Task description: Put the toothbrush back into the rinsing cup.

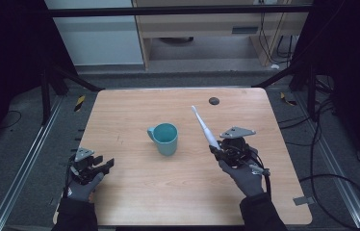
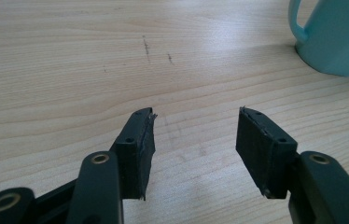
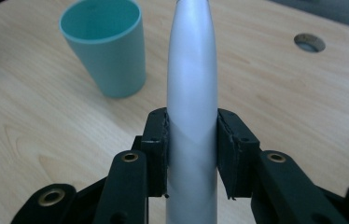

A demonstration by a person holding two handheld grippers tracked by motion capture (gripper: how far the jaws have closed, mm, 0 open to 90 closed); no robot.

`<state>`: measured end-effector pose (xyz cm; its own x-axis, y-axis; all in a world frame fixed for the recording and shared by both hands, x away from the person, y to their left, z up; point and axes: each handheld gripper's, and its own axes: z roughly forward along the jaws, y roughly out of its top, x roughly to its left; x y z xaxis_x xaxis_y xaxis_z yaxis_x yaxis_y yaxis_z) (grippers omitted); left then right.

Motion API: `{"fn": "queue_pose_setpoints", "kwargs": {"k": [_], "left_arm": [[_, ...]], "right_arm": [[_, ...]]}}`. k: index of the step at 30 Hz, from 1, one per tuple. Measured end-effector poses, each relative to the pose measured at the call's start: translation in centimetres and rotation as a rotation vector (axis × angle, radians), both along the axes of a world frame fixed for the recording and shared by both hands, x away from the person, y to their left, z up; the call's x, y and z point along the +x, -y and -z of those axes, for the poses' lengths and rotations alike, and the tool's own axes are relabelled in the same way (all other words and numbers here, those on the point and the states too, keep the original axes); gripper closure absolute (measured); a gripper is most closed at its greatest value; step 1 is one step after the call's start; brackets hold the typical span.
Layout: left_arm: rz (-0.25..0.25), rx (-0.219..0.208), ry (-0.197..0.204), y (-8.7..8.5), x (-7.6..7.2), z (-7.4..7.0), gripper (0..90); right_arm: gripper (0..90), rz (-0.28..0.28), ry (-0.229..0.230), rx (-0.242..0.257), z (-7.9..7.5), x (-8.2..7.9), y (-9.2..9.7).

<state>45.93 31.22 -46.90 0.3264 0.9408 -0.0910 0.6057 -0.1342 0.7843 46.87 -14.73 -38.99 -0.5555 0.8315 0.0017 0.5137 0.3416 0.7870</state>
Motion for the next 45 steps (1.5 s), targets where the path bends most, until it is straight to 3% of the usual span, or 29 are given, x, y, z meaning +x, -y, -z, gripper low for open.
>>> {"fn": "queue_pose_setpoints", "kwargs": {"k": [5,12,16,18,40,45], "left_arm": [[-0.001,-0.001,0.001,0.0,0.0,0.0,46.2],[-0.007,-0.007,0.009,-0.1,-0.1,-0.1,46.2],[-0.006,-0.008,0.01,-0.2,-0.1,-0.1,46.7],[-0.006,-0.009,0.011,-0.2,0.0,-0.1,46.9],[-0.014,-0.009,0.015,-0.3,-0.1,-0.2,47.9],[-0.017,-0.011,0.016,-0.4,-0.1,-0.2,47.8]], "right_arm": [[66.5,0.018,0.054,0.042,-0.9,0.7,-1.0],[66.5,0.067,0.157,0.149,-2.4,1.6,-2.0],[66.5,0.09,0.191,0.183,-2.9,2.1,-2.5],[66.5,0.103,0.214,0.175,-3.1,2.4,-3.0],[66.5,0.178,0.287,0.315,-2.8,6.0,-7.1],[66.5,0.18,0.291,0.324,-2.6,6.5,-8.2]]}}
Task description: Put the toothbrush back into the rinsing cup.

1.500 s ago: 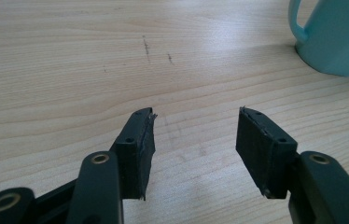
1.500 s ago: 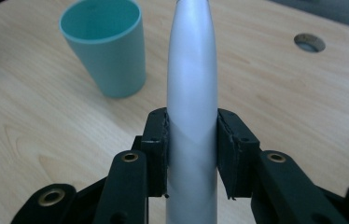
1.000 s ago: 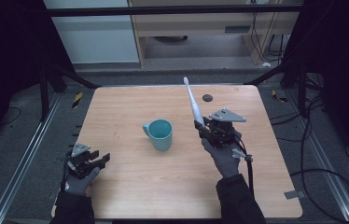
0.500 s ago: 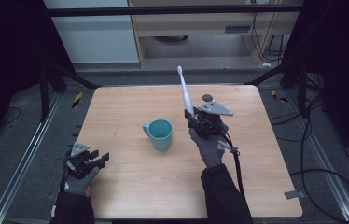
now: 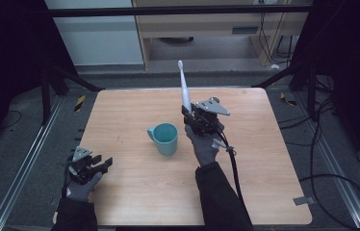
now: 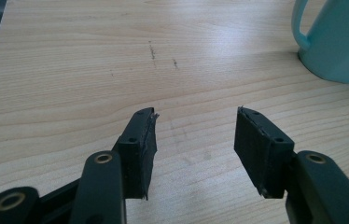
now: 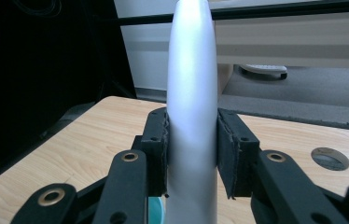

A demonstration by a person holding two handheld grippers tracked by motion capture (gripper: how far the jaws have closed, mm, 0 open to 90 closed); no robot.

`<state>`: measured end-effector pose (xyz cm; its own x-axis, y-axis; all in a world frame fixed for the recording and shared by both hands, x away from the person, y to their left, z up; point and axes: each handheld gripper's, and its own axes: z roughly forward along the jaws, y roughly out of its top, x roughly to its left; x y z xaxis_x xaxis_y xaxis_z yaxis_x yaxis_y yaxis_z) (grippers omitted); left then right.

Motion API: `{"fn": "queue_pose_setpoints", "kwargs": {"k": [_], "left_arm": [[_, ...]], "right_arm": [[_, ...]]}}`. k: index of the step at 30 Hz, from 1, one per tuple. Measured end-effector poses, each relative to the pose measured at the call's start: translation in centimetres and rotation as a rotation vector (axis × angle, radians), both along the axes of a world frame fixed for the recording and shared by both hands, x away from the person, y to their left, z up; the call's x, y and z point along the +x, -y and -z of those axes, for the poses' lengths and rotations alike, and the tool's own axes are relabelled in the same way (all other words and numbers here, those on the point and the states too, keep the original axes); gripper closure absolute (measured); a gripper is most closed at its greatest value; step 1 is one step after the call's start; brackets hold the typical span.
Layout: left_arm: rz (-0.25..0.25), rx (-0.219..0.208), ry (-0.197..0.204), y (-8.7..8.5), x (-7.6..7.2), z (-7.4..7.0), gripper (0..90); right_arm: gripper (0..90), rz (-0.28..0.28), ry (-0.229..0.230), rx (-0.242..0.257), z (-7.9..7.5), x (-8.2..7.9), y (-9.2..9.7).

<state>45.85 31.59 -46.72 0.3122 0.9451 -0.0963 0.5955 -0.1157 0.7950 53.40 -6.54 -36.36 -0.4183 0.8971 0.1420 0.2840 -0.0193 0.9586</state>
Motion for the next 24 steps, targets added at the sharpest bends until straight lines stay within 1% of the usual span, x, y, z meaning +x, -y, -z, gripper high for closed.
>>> {"fn": "queue_pose_setpoints", "kwargs": {"k": [6,10,16,21,24], "left_arm": [[-0.006,0.001,0.002,-0.1,0.0,0.0,47.8],[-0.006,-0.002,0.004,-0.1,0.0,0.0,47.8],[-0.003,0.001,0.003,-0.1,0.0,0.0,47.8],[-0.004,-0.002,0.005,-0.1,0.0,0.0,47.8],[-0.005,-0.004,0.005,-0.2,0.0,0.0,47.8]], "right_arm": [[66.5,-0.01,0.001,0.025,0.2,0.6,-1.4],[66.5,-0.008,0.006,0.023,0.4,1.0,-2.3],[66.5,-0.004,0.009,0.04,0.8,1.5,-3.8],[66.5,-0.001,0.01,0.061,0.9,1.8,-4.6],[66.5,0.002,0.011,0.063,1.1,2.0,-5.1]]}}
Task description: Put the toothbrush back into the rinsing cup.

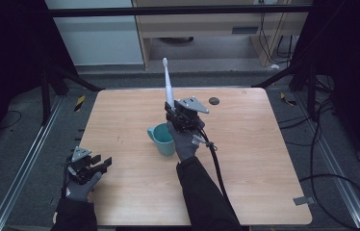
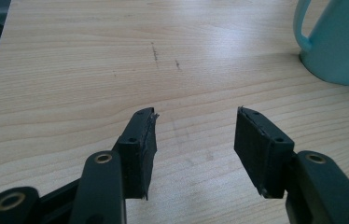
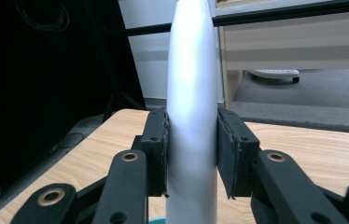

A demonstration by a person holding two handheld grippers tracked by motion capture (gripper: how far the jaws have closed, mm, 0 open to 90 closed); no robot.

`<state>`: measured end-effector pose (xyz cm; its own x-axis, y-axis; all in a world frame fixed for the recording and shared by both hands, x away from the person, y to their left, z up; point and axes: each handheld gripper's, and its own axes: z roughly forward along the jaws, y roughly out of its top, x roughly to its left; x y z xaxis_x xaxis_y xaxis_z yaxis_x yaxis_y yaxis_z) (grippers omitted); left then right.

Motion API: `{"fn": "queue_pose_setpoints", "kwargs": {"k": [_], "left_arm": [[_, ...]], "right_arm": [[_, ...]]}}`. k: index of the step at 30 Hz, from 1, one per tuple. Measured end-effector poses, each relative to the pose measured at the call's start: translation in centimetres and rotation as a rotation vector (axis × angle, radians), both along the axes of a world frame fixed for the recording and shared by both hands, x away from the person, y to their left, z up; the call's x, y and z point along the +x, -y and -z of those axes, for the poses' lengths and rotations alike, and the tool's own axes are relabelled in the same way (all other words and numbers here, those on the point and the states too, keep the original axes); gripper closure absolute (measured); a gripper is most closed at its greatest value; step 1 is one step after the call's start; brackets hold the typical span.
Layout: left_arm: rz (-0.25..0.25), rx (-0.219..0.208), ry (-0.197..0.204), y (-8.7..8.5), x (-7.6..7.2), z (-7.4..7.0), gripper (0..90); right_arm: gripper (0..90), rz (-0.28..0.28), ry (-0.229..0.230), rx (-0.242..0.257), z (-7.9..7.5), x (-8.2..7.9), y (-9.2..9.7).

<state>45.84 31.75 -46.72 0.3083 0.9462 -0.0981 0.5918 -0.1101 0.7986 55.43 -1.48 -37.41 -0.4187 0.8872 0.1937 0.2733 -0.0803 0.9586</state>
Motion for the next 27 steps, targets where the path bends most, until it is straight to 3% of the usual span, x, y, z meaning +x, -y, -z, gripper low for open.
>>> {"fn": "queue_pose_setpoints", "kwargs": {"k": [13,27], "left_arm": [[-0.001,0.0,-0.001,0.0,0.0,0.0,47.9],[0.001,0.004,-0.004,0.1,0.1,0.1,47.8]], "right_arm": [[66.4,-0.017,-0.043,-0.007,2.4,0.6,-1.7],[66.3,0.002,-0.092,-0.058,5.6,0.3,-2.8]]}}
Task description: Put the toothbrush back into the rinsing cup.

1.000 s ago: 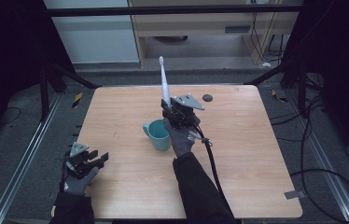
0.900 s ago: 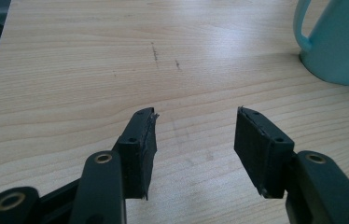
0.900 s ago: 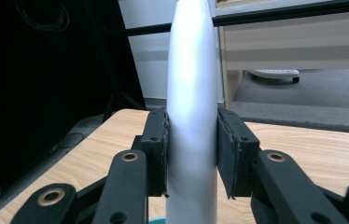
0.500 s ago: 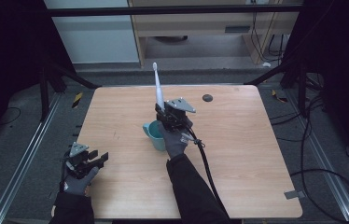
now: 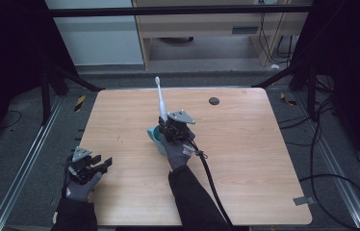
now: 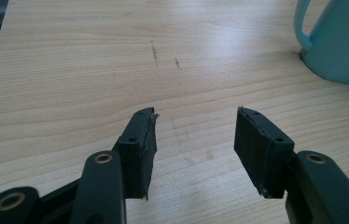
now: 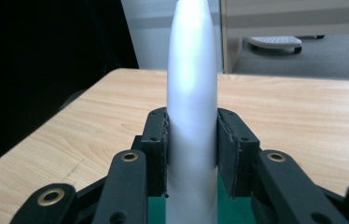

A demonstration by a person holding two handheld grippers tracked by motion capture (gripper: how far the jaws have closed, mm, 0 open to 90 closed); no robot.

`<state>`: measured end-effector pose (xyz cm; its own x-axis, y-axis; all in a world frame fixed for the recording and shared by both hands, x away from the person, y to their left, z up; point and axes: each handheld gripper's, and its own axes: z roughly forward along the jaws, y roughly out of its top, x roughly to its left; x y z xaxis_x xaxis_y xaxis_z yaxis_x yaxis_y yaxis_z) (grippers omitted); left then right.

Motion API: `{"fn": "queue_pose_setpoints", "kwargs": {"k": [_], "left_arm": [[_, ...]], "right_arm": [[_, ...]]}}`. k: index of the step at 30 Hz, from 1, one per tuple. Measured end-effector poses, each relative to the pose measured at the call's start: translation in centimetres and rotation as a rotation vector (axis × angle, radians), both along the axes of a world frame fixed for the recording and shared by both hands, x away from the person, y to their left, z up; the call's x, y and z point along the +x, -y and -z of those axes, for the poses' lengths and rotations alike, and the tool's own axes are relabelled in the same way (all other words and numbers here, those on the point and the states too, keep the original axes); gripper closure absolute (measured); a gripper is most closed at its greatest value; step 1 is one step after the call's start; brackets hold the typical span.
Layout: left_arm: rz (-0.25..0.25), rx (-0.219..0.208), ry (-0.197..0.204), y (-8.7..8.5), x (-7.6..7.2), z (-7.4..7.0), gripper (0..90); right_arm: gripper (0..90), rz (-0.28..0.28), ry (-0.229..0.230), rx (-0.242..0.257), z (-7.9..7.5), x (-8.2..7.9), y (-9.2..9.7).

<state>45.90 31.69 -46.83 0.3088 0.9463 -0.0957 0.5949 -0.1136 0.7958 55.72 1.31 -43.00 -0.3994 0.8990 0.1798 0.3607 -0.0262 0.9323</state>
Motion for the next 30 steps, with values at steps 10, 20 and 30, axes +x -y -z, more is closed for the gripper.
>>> {"fn": "queue_pose_setpoints", "kwargs": {"k": [10,20,30], "left_arm": [[0.002,0.002,-0.002,0.0,0.0,0.1,47.8],[0.002,0.003,-0.004,0.0,0.0,0.1,47.8],[0.002,0.002,-0.004,0.0,0.0,0.1,47.7]], "right_arm": [[66.1,0.01,-0.038,-0.029,1.4,-0.5,-0.3],[64.4,-0.002,-0.048,-0.039,1.3,-0.6,-0.4],[38.9,-0.079,0.005,-0.056,-0.8,-2.5,1.3]]}}
